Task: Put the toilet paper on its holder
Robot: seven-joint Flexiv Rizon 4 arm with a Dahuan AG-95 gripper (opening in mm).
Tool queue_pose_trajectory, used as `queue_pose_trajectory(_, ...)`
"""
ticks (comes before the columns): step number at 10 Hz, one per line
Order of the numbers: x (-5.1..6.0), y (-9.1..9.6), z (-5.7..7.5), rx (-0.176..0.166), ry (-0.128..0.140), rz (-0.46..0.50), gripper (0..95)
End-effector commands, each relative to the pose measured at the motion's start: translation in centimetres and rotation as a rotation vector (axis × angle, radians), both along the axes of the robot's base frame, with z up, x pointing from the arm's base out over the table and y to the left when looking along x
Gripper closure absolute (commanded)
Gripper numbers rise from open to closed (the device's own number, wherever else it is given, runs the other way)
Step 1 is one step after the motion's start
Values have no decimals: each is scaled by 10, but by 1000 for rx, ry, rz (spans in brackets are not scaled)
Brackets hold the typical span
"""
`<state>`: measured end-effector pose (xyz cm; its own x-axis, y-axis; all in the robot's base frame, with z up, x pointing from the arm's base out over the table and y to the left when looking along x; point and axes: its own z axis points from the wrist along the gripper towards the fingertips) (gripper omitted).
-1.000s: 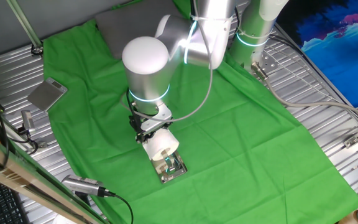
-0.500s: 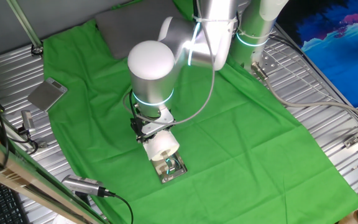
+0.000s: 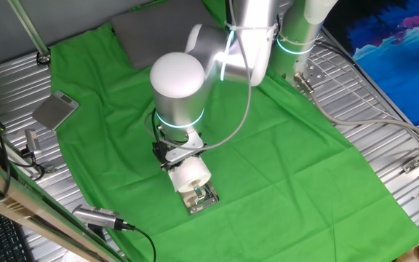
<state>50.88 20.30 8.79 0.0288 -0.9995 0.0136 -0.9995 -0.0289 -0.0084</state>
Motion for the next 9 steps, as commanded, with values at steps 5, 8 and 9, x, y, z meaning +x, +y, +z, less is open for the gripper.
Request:
queue_pose_trajectory(5, 2, 28, -1, 10, 0, -39, 950)
queue_pose_trajectory(8, 2, 37, 0, 16, 0, -39, 950)
queue_pose_trajectory(9, 2, 40, 0, 17, 0, -41, 950)
